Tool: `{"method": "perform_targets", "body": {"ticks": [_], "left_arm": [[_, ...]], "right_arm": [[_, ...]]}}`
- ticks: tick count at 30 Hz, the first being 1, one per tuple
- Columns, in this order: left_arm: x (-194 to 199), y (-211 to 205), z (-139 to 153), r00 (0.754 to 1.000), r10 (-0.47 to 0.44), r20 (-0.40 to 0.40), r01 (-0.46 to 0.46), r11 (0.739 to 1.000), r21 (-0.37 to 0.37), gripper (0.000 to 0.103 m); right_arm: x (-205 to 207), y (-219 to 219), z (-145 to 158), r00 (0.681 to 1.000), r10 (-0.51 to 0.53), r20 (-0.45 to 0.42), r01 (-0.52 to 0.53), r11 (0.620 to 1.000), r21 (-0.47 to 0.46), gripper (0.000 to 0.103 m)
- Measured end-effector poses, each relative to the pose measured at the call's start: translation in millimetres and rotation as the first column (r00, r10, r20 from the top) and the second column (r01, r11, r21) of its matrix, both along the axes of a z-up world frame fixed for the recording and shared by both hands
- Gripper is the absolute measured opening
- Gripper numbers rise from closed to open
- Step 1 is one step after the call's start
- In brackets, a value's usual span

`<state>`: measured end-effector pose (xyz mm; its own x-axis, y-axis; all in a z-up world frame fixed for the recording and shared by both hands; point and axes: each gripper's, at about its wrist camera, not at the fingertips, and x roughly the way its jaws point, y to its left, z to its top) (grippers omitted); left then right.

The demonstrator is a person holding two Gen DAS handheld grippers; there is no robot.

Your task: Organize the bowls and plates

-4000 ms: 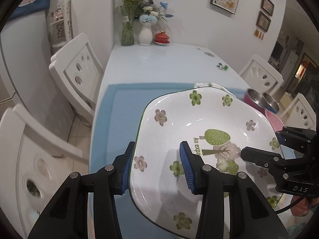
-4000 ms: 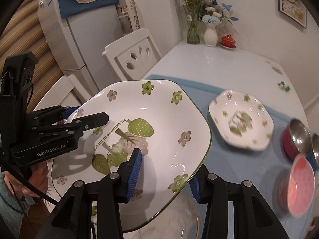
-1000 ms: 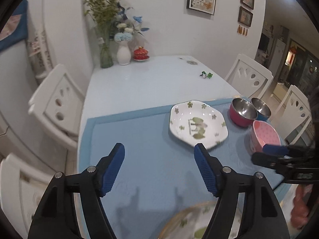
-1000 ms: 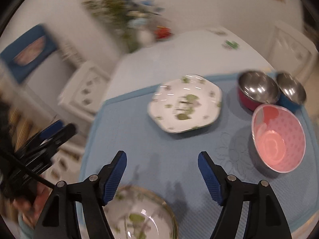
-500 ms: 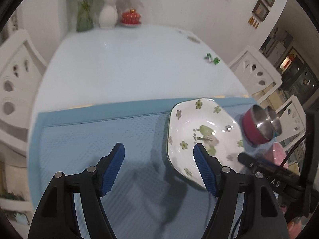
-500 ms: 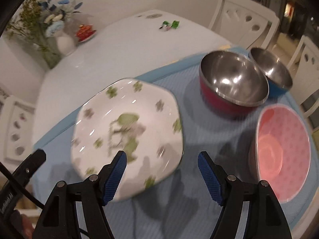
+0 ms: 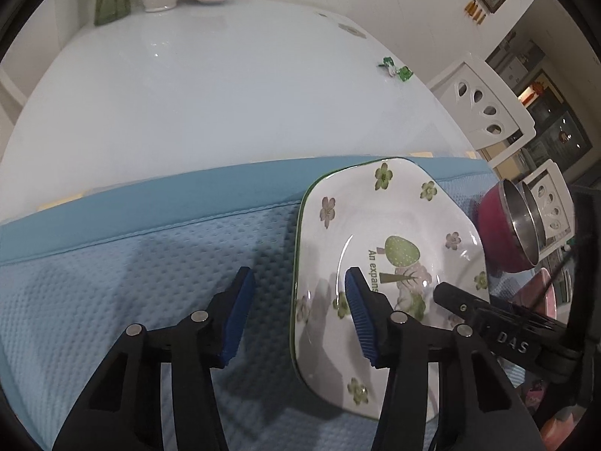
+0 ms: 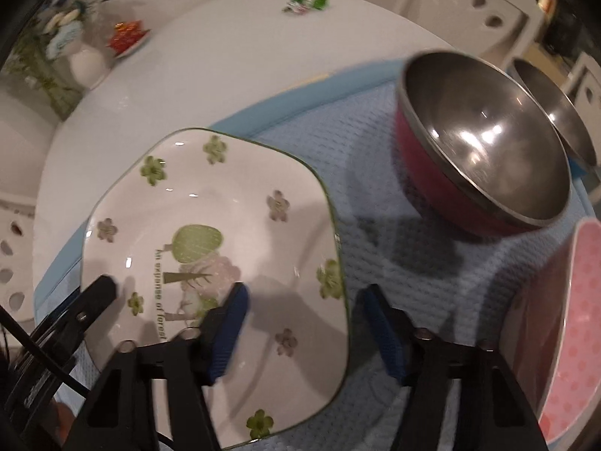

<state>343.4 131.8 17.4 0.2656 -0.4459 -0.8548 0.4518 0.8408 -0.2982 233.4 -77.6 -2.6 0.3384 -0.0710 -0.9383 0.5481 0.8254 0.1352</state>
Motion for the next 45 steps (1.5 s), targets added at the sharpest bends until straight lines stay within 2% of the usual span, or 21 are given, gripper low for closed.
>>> {"method": "perform_targets", "body": {"ticks": [2, 5, 8, 11, 15, 20, 24, 27, 34, 37, 38, 40, 45], "left_arm": [[1.6, -0.3, -0.9, 1.000, -0.004, 0.001, 0.004, 1.000, -0.004, 0.047], [2.4, 0.4, -1.7, 1.000, -0.013, -0.010, 0.013, 0.999, -0.033, 0.041], [-2.4, -0.1, -1.9, 0.999, -0.033, -0.020, 0.032, 0.998, -0.062, 0.040], [-8.5, -1.3, 0.3, 0.999, -0.025, 0.028, 0.025, 0.999, -0.020, 0.041], [-10.0, 14.4, 4.9, 0.999, 0.004, 0.037, -0.003, 1.000, -0.021, 0.041], [-24.8, 53.7, 10.0, 0.997, 0.065, 0.051, -0.065, 0.998, -0.003, 0.041], [-42.4, 95.3, 4.6, 0.989, 0.146, 0.017, -0.146, 0.989, -0.004, 0.041], [-48.1, 112.4, 4.0, 0.985, 0.174, 0.005, -0.174, 0.985, -0.012, 0.041], [-34.8, 105.4, -5.1, 0.978, 0.207, 0.014, -0.206, 0.978, -0.021, 0.041], [-30.4, 94.7, -5.5, 0.981, 0.190, 0.041, -0.190, 0.982, -0.002, 0.043], [-31.0, 89.3, -4.3, 0.985, 0.165, 0.049, -0.166, 0.986, 0.020, 0.048], [-34.0, 82.6, -2.5, 0.989, 0.129, 0.067, -0.133, 0.989, 0.063, 0.048], [-49.5, 93.4, 4.1, 0.988, 0.140, 0.064, -0.142, 0.990, 0.026, 0.048]], "right_arm": [[2.5, -0.8, 0.4, 0.999, 0.033, 0.020, -0.034, 0.999, 0.002, 0.047], [1.2, -3.6, 0.2, 0.998, 0.060, 0.032, -0.060, 0.998, 0.001, 0.046], [-0.3, 5.6, 1.5, 0.991, 0.128, 0.043, -0.127, 0.992, -0.020, 0.046], [-5.1, 14.9, 2.2, 0.979, 0.197, 0.055, -0.197, 0.980, -0.020, 0.046], [-14.2, 26.2, 1.0, 0.967, 0.245, 0.070, -0.244, 0.970, -0.014, 0.046], [-21.3, 53.1, -1.9, 0.928, 0.361, 0.086, -0.365, 0.931, 0.027, 0.046], [-34.2, 82.0, -1.3, 0.870, 0.475, 0.136, -0.483, 0.875, 0.032, 0.046], [-40.2, 88.6, -3.0, 0.839, 0.517, 0.172, -0.530, 0.847, 0.043, 0.046], [-34.8, 68.5, -9.4, 0.826, 0.514, 0.231, -0.549, 0.827, 0.124, 0.044], [-33.3, 77.7, -9.4, 0.799, 0.551, 0.242, -0.581, 0.811, 0.071, 0.043], [-30.6, 82.9, -9.0, 0.792, 0.567, 0.229, -0.588, 0.808, 0.032, 0.043], [-27.4, 94.0, -6.8, 0.768, 0.606, 0.206, -0.607, 0.792, -0.066, 0.043], [-31.6, 91.3, -0.5, 0.746, 0.636, 0.195, -0.639, 0.767, -0.058, 0.043]]}}
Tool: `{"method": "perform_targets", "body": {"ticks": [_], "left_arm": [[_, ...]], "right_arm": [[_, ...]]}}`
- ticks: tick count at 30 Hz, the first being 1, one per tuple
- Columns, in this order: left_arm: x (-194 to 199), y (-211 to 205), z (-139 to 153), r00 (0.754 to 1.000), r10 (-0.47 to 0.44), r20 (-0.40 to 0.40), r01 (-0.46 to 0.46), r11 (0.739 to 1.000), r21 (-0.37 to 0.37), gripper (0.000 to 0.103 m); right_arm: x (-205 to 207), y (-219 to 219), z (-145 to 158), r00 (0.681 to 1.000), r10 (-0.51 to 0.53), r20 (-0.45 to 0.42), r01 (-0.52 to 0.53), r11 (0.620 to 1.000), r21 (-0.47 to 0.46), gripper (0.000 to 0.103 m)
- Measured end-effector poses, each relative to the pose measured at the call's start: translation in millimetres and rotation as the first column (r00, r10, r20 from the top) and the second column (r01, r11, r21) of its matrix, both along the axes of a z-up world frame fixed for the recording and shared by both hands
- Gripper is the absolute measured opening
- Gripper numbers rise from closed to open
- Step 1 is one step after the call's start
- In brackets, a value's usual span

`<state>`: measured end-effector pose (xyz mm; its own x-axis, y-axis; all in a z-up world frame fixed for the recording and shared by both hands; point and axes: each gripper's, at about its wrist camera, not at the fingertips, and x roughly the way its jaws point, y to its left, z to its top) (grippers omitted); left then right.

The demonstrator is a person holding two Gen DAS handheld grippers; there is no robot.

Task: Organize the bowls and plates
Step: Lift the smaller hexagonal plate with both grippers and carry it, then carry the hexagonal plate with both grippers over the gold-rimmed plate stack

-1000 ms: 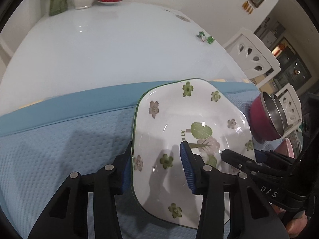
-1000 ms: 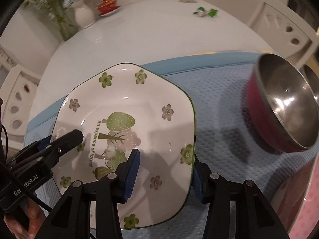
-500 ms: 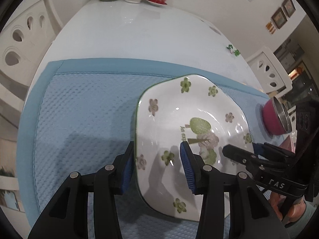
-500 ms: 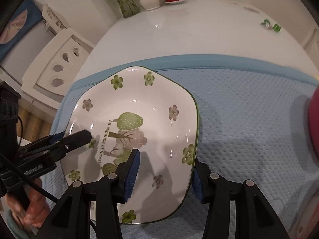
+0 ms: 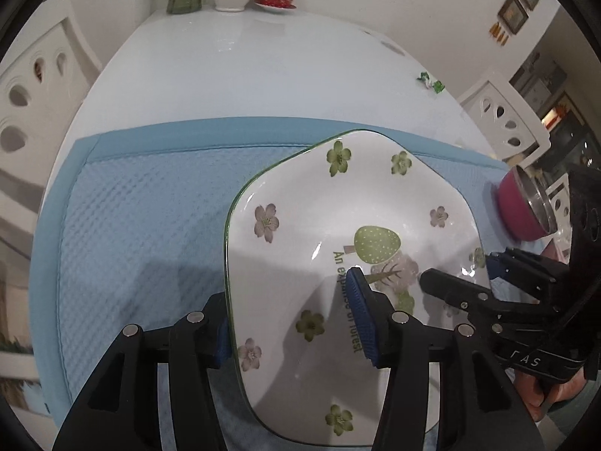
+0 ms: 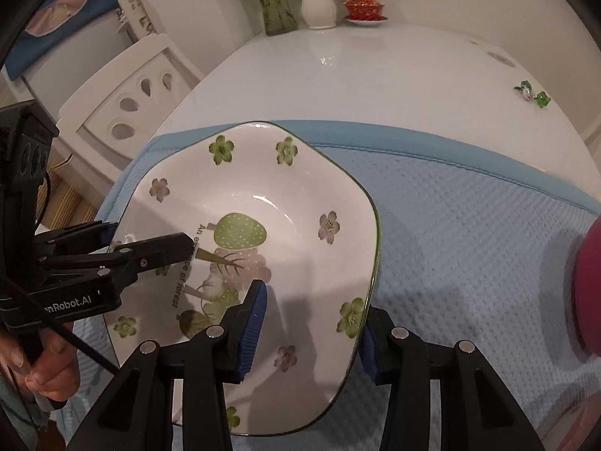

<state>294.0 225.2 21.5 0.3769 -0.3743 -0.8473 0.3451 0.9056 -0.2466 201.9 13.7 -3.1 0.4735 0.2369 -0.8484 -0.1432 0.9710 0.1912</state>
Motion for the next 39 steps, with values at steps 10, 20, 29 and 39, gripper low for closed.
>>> {"method": "perform_targets", "body": {"ticks": [10, 20, 29, 39], "left_arm": [[-17.1, 8.6, 13.5, 0.998, 0.055, -0.013, -0.055, 0.998, 0.005, 0.048], [-52.5, 20.7, 46.4, 0.994, 0.105, 0.022, -0.104, 0.994, -0.033, 0.048], [-109.6, 29.7, 84.0, 0.991, 0.120, 0.063, -0.119, 0.993, -0.028, 0.048], [-185.1, 41.7, 101.1, 0.985, 0.160, 0.069, -0.156, 0.986, -0.056, 0.048]], "right_arm": [[-7.2, 0.6, 6.8, 0.996, -0.039, -0.077, 0.043, 0.998, 0.046, 0.043], [-36.3, 7.6, 35.7, 0.996, -0.040, -0.074, 0.045, 0.996, 0.071, 0.043], [-95.2, 15.7, 68.0, 0.996, -0.028, -0.079, 0.036, 0.994, 0.105, 0.043], [-174.7, 28.9, 80.2, 0.994, -0.011, -0.104, 0.023, 0.992, 0.122, 0.044]]}}
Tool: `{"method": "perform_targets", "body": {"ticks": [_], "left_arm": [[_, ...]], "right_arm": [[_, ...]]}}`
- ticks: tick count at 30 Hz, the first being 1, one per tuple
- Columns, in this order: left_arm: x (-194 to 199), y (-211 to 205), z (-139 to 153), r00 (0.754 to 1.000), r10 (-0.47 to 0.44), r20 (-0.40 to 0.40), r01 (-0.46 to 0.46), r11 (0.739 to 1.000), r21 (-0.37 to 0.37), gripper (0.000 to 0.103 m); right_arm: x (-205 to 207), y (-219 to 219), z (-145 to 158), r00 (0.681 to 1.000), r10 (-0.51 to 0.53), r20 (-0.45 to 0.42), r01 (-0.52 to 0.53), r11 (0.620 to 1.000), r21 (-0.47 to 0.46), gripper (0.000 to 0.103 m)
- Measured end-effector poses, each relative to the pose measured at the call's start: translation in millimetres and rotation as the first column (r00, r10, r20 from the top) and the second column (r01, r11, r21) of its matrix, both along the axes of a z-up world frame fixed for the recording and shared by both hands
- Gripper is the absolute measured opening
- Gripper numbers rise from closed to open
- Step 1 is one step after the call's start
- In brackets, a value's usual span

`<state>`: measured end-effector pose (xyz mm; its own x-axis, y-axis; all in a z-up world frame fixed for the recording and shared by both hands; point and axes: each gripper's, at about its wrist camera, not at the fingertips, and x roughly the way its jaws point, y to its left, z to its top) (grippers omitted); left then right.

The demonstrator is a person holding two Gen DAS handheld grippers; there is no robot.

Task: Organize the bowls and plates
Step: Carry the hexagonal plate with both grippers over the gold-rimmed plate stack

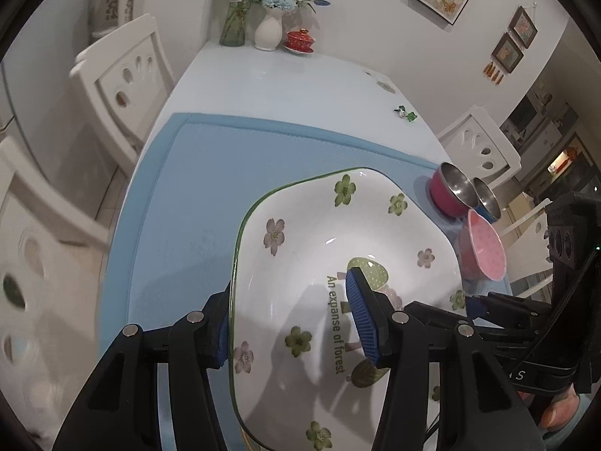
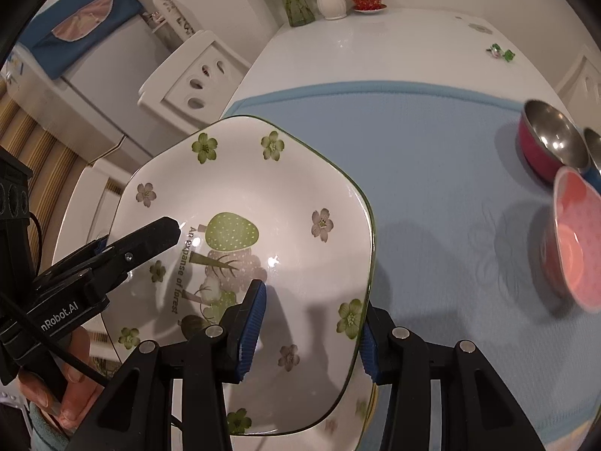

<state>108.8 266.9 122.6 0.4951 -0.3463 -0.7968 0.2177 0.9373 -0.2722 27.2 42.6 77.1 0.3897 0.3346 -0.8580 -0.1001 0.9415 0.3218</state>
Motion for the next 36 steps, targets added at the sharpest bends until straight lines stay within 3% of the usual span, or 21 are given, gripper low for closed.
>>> {"method": "perform_targets", "body": {"ticks": [17, 36], "left_arm": [[-88.8, 5.1, -38.4, 0.994, 0.029, -0.106, -0.035, 0.998, -0.060, 0.048], [-95.5, -5.2, -72.2, 0.984, 0.008, -0.178, -0.019, 0.998, -0.060, 0.048]], "right_arm": [[-80.1, 6.8, -29.4, 0.993, 0.060, -0.106, -0.068, 0.996, -0.065, 0.044], [-79.4, 17.7, -57.9, 0.983, 0.043, -0.177, -0.063, 0.991, -0.115, 0.044]]}}
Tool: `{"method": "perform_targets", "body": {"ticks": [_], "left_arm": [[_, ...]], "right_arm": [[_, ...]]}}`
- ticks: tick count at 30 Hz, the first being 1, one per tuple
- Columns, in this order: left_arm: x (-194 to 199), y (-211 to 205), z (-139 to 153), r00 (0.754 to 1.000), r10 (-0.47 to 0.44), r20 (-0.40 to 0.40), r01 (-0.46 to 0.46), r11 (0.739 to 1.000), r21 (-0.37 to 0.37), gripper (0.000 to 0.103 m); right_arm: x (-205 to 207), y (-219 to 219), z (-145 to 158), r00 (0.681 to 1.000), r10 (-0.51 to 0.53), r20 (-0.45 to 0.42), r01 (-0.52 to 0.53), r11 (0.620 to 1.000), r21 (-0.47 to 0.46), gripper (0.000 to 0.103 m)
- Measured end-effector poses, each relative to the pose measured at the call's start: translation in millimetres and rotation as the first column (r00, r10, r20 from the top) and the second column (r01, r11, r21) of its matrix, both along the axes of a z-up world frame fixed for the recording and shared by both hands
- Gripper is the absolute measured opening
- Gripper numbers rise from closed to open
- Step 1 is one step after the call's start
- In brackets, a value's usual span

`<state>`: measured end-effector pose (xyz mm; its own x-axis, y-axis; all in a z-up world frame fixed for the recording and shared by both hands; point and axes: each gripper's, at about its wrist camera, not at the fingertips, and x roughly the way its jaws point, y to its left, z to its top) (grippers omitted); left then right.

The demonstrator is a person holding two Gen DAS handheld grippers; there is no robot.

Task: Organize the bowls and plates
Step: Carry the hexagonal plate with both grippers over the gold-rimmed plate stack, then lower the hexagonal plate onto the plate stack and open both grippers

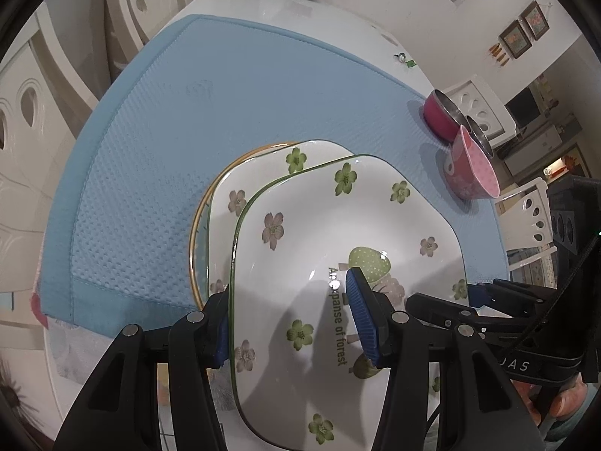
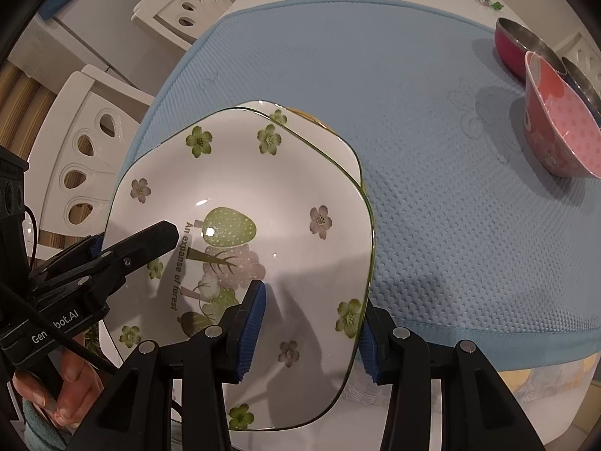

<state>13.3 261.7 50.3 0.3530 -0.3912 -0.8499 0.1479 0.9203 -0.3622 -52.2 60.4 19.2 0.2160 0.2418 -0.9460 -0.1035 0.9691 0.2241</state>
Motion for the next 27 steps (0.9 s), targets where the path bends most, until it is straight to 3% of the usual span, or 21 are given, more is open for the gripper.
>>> {"method": "perform_targets", "body": {"ticks": [16, 27], "left_arm": [[2.7, -3.5, -9.9, 1.000, 0.000, -0.011, 0.001, 0.999, 0.034, 0.048], [9.1, 2.6, -8.3, 1.000, 0.011, -0.020, -0.011, 1.000, 0.016, 0.048]], "right_arm": [[3.6, 6.5, -13.3, 1.000, 0.003, -0.017, -0.004, 1.000, -0.020, 0.044], [5.6, -1.0, -10.8, 1.000, -0.006, -0.012, 0.006, 1.000, -0.003, 0.044]]}}
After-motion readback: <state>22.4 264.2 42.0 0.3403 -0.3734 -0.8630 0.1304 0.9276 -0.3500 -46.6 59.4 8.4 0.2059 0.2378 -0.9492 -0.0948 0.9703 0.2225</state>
